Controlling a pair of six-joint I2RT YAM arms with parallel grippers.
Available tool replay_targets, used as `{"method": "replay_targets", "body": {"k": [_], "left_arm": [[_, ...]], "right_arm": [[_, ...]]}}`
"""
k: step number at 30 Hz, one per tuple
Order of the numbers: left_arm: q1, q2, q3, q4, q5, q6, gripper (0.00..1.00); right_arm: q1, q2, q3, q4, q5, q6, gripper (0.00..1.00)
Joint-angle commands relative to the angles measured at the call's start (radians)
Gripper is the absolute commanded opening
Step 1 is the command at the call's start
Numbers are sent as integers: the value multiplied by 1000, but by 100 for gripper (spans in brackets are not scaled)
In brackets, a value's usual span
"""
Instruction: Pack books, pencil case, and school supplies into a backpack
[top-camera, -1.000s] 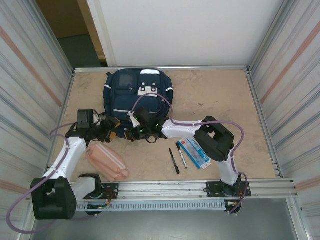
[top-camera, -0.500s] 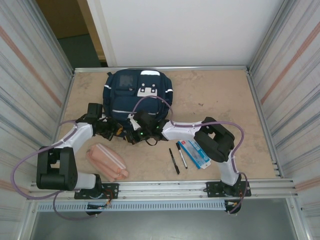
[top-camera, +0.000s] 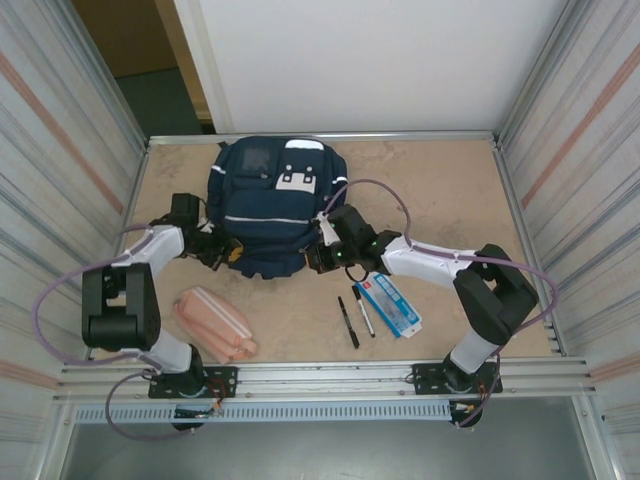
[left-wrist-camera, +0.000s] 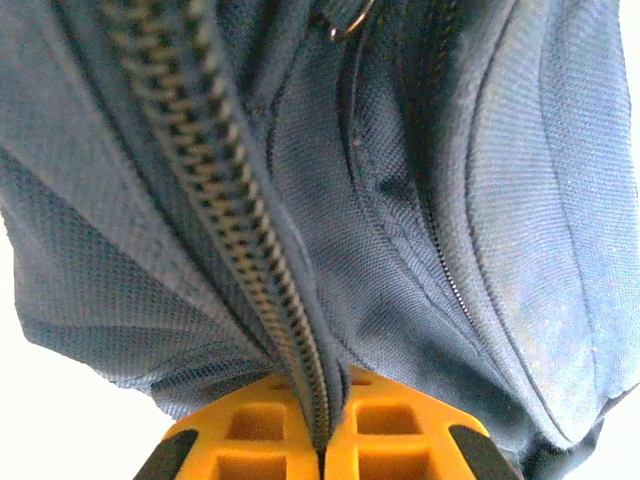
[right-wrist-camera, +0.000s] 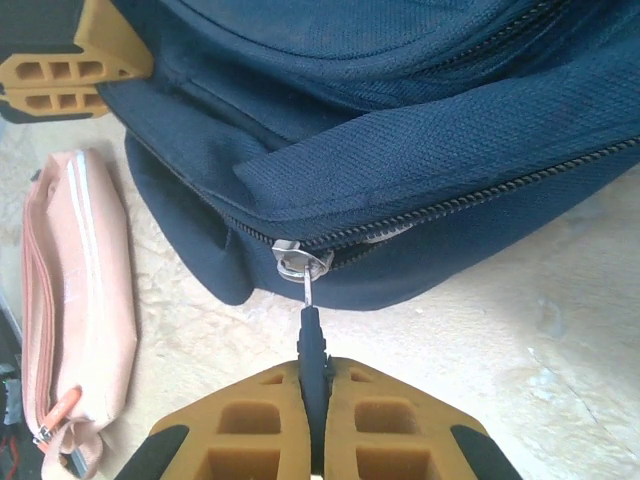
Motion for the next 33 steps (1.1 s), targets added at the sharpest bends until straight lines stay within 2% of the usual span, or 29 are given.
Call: {"method": "replay_targets", "body": {"k": [1,7,8,9,10,13,16,20,22,26,29,30,33], "left_arm": [[15,84,137,91,-46,73,0],[-21,249,404,32,-2,125,0],[-17,265,442,4,-4,129,7],[-13,265,464,-10,2,133,25],[-7,253,466,-16,6,130,34],[8,155,396,-21,-31,127,40],[8,31,271,-42,-83,131,45],[-2,-82,57,25,-34,33,55],[-22,-104,-5,55,-48,1,58],[-81,-101,-10,86,-83,-10,58],[-143,-80,31,88,-139,-13,55],[-164,-77,39,88,-174,-19,52],[-211,-90,40,101,-282,-37,36]], "right_arm": [[14,-49,68,-106,-15,4,0],[98,101,225,-45,-38,36,0],[110,142,253,-22,-53,52,0],[123,183,287,-7,-68,60,0],[134,220,318,-5,-74,60,0],[155,318,430,-43,-75,34,0],[155,366,472,-27,-102,39,0],[147,378,472,-24,-126,42,0],[143,379,448,0,-135,52,0],[142,396,449,-7,-174,73,0],[146,392,434,6,-173,100,0],[145,391,426,17,-178,117,0],[134,376,397,20,-175,161,0]]}}
